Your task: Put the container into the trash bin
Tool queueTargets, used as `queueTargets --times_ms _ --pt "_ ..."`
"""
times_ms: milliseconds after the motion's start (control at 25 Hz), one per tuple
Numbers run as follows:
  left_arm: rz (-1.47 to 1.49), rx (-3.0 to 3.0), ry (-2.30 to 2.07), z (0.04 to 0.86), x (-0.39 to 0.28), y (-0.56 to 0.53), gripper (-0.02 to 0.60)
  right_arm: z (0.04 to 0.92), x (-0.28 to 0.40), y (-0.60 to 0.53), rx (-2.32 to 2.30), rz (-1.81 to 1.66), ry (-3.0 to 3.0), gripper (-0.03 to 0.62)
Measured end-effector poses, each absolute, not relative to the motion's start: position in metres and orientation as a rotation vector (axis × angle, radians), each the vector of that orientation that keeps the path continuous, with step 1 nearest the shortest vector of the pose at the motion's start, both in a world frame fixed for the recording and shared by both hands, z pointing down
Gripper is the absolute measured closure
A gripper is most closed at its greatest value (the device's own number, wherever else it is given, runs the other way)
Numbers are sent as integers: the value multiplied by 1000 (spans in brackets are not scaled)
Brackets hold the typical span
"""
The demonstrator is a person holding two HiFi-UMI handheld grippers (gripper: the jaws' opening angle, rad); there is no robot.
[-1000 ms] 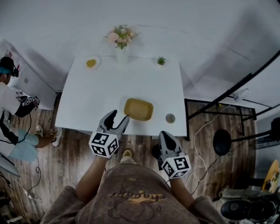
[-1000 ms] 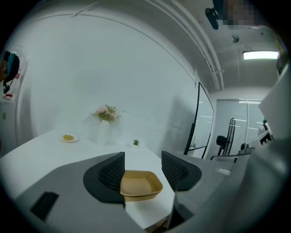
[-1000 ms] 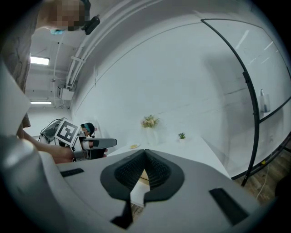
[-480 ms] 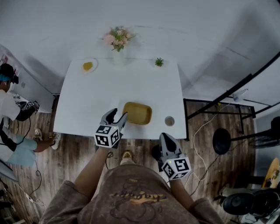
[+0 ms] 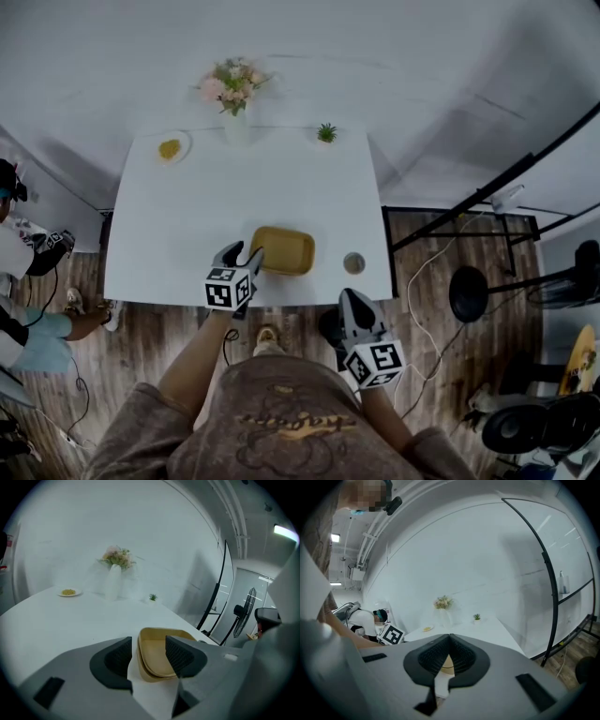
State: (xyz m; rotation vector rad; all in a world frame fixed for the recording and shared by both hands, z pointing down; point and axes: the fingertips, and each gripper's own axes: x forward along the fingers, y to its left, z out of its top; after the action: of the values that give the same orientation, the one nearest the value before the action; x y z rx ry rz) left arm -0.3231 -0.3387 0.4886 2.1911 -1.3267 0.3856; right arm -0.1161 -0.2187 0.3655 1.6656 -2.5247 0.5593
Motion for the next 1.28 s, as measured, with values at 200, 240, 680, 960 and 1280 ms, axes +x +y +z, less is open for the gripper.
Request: queueTargets --times_ms 200,240,680,960,1280 --pt "436 2151 -1302 512 -321 -346 367 373 -112 -225 1681 575 -2501 602" --pt "446 2145 -1295 517 -321 -348 370 374 -112 -227 1683 577 -2496 602" --pt "530 2110 -1243 539 -315 -357 403 383 -111 -245 1689 598 -2463 600" --pt "554 2110 -1236 542 -311 -358 462 388 -110 -250 1700 604 -2454 602" --pt "550 2063 -1311 542 -321 -364 548 389 -104 -251 1716 604 -2437 601"
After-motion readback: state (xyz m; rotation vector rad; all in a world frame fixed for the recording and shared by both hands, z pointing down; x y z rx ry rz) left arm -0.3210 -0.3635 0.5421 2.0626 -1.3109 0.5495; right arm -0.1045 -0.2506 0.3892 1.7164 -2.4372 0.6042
